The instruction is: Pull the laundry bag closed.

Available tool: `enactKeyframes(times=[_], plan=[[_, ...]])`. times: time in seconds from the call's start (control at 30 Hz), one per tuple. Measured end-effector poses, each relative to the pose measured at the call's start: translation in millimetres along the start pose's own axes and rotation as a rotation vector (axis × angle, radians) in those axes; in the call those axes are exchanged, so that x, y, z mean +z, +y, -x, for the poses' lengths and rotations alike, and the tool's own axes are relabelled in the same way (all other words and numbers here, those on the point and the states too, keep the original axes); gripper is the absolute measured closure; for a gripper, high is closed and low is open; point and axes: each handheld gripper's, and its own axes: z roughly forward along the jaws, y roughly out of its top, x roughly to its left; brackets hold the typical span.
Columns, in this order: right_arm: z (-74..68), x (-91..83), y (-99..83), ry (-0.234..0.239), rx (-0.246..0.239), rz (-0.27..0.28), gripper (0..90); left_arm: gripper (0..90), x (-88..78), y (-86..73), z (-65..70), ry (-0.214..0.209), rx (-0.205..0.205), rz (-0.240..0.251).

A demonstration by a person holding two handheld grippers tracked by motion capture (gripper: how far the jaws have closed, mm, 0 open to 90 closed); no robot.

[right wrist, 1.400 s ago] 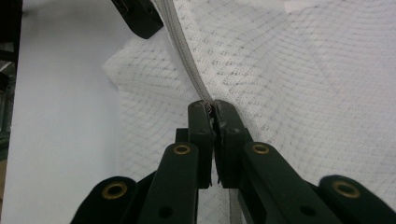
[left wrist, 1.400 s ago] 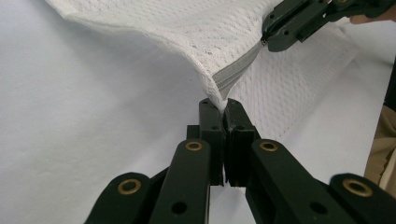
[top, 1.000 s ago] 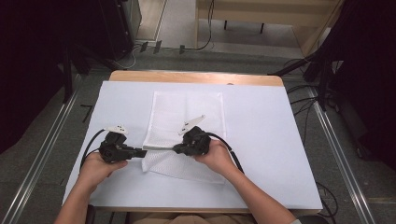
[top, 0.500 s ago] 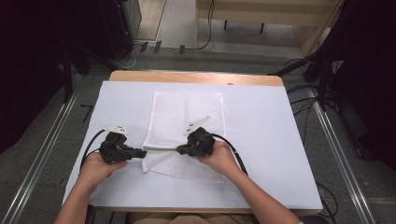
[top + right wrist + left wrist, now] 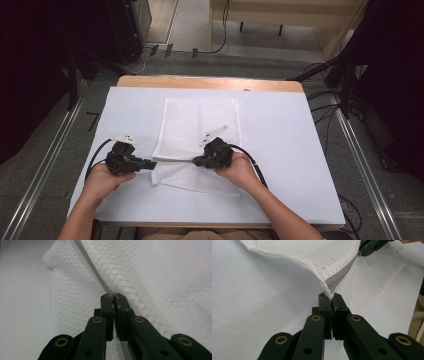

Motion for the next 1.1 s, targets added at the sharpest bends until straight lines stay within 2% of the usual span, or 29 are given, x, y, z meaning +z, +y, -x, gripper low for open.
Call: enactKeyframes(times=[0.2, 0.37, 0.63, 1.1], plan=[[0.2, -2.8, -0.8, -0.001, -0.006, 0.003, 88.2, 89.1, -0.6, -0.2, 0.0, 0.0, 0.004, 0.001], [2.2, -5.2, -4.3, -0.004, 0.008, 0.0, 88.2, 89.2, -0.2, -0.4, 0.3, 0.0, 0.003, -0.002], [4.2, -9.9, -8.7, -0.023, -0.001, -0.024, 88.2, 89.2, -0.7, -1.2, 0.1, -0.002, 0.0, -0.004], [5.5, -19.4, -14.2, -0.012, 0.016, -0.013, 88.2, 89.2, -0.4, -1.8, 0.9, -0.019, 0.004, -0.006]])
